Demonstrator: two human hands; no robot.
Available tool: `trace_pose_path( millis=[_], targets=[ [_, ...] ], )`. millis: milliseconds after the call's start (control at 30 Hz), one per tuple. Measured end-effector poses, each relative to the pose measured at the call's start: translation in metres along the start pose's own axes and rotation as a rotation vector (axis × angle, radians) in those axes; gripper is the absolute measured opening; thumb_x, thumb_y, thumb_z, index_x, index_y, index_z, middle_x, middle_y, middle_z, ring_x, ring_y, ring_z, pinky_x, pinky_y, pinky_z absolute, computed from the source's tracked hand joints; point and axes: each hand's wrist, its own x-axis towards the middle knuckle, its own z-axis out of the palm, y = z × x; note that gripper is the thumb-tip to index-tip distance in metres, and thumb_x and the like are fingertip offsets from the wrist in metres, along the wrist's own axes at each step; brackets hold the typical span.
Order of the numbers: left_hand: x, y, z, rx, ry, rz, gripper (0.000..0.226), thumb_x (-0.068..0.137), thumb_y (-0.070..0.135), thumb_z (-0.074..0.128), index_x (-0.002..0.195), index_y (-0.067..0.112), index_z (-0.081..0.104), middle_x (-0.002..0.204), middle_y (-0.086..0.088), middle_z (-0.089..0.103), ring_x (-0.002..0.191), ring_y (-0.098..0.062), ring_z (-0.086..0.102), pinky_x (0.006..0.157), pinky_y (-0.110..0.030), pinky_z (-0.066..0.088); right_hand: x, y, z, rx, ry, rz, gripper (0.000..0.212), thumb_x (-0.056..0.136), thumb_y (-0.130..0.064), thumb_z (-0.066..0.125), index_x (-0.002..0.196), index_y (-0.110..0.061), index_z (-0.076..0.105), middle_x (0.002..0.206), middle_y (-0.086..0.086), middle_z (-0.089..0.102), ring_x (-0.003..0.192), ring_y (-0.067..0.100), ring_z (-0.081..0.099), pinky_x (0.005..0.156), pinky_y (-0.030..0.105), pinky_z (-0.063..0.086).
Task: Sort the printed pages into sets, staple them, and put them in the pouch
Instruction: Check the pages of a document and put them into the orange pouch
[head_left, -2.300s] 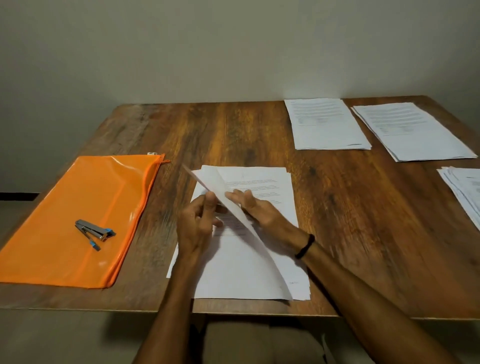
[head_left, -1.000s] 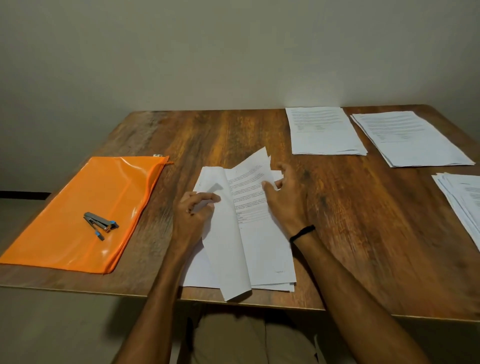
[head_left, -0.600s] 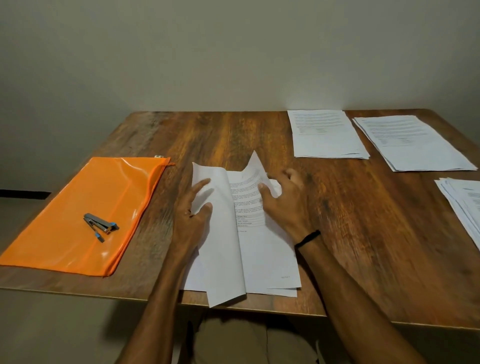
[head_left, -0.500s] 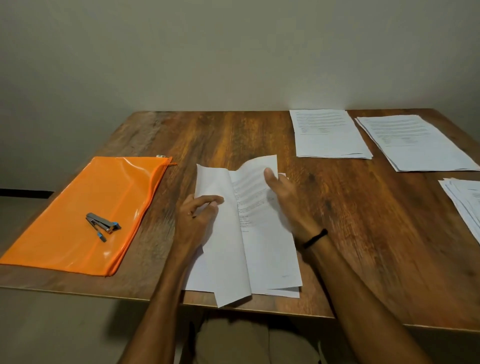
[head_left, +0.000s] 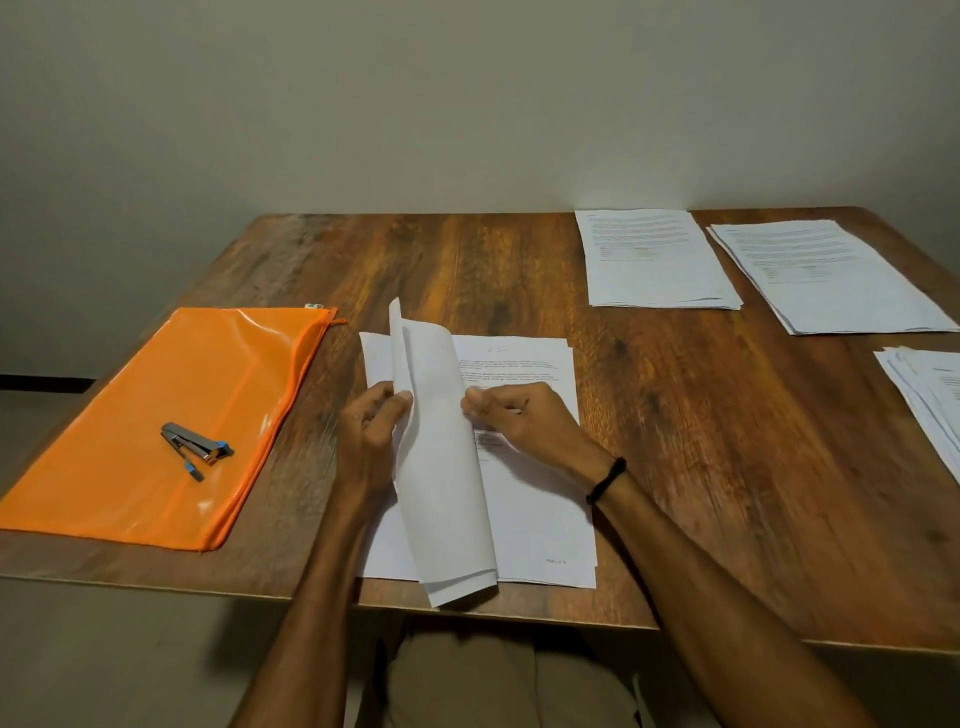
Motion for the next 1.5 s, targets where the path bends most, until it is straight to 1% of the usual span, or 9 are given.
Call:
trace_pose_path(
  millis=[233, 400, 667, 800, 900, 1000, 1100, 1367, 1500],
  targets=[
    [0.000, -0.002, 0.002, 0.055, 0.059, 0.089, 0.036, 0.095, 0.016, 0.063, 0.129, 0.009, 0.051, 0.112, 0.011, 0.060, 0.088, 0.008, 0.066, 0.059, -0.008, 0.050, 0.003, 0.016, -0.005, -0.786, 0.522, 0.163, 0.058, 0.095, -0.053, 0.054, 0.136, -0.011, 0.055, 0.133, 0.011, 0.055, 0.122, 0.027, 0.043, 0.101, 0.039, 0.042],
    [-0.005, 0.005, 0.004, 0.044, 0.051, 0.085, 0.039, 0.098, 0.004, 0.056, 0.136, 0.007, 0.045, 0.109, 0.020, 0.049, 0.079, 0.026, 0.055, 0.057, 0.001, 0.043, 0.003, 0.028, -0.013, -0.999, 0.459, 0.260, 0.060, 0.095, -0.063, 0.043, 0.135, -0.019, 0.055, 0.138, 0.014, 0.045, 0.129, 0.030, 0.034, 0.107, 0.043, 0.032],
    [-0.005, 0.010, 0.007, 0.118, 0.096, 0.167, 0.042, 0.094, -0.009, 0.056, 0.134, 0.005, 0.050, 0.112, 0.023, 0.045, 0.093, 0.030, 0.049, 0.068, 0.006, 0.039, 0.002, 0.021, -0.008, -0.512, 0.309, -0.035, 0.051, 0.099, -0.014, 0.052, 0.147, -0.029, 0.045, 0.130, 0.006, 0.058, 0.111, 0.014, 0.054, 0.082, 0.020, 0.045],
    [0.000, 0.003, 0.003, 0.120, 0.135, 0.097, 0.037, 0.093, -0.007, 0.052, 0.111, 0.020, 0.070, 0.116, 0.014, 0.065, 0.106, -0.002, 0.062, 0.077, -0.014, 0.054, 0.001, 0.007, -0.029, 0.008, 0.351, 0.030, 0.067, 0.090, 0.006, 0.064, 0.150, -0.013, 0.040, 0.137, -0.003, 0.051, 0.119, 0.008, 0.049, 0.078, -0.003, 0.040],
    [0.006, -0.008, -0.002, 0.054, 0.161, -0.006, 0.022, 0.098, 0.005, 0.054, 0.101, 0.009, 0.075, 0.105, 0.004, 0.074, 0.099, -0.015, 0.067, 0.085, -0.034, 0.059, -0.011, 0.003, -0.070, 0.132, 0.419, 0.065, 0.064, 0.081, 0.010, 0.072, 0.134, -0.019, 0.050, 0.119, -0.005, 0.065, 0.107, 0.012, 0.065, 0.084, 0.021, 0.057],
    [0.005, -0.008, -0.002, 0.058, 0.168, -0.038, 0.024, 0.100, 0.008, 0.051, 0.099, 0.007, 0.075, 0.105, 0.002, 0.073, 0.100, -0.023, 0.066, 0.088, -0.044, 0.058, -0.035, 0.007, -0.136, -0.193, 0.459, 0.106, 0.059, 0.073, -0.007, 0.085, 0.123, -0.021, 0.056, 0.115, -0.009, 0.065, 0.106, 0.011, 0.064, 0.087, 0.014, 0.050],
    [0.002, -0.006, 0.000, 0.067, 0.174, -0.043, 0.026, 0.100, 0.007, 0.050, 0.098, 0.009, 0.075, 0.104, 0.005, 0.073, 0.099, -0.022, 0.066, 0.087, -0.043, 0.059, -0.057, 0.021, -0.205, -0.717, 0.466, 0.250, 0.086, 0.054, -0.052, 0.093, 0.126, -0.022, 0.057, 0.127, -0.008, 0.060, 0.118, 0.016, 0.055, 0.103, 0.021, 0.042],
    [0.002, -0.005, 0.003, 0.084, 0.171, -0.035, 0.028, 0.101, 0.006, 0.047, 0.096, 0.012, 0.075, 0.102, 0.009, 0.071, 0.099, -0.022, 0.063, 0.084, -0.037, 0.056, -0.083, 0.045, -0.224, -0.960, 0.653, 0.571, 0.126, 0.067, -0.027, 0.092, 0.158, -0.010, 0.007, 0.157, 0.026, 0.027, 0.145, 0.045, 0.026, 0.119, 0.056, 0.023],
    [0.005, -0.010, 0.003, 0.092, 0.171, -0.023, 0.028, 0.101, 0.006, 0.047, 0.097, 0.011, 0.074, 0.102, 0.009, 0.070, 0.098, -0.020, 0.063, 0.079, -0.030, 0.054, -0.072, 0.049, -0.186, -0.877, 0.577, 0.372, 0.099, 0.082, -0.049, 0.075, 0.157, -0.018, 0.019, 0.155, 0.022, 0.036, 0.145, 0.042, 0.029, 0.118, 0.062, 0.020]
  ],
)
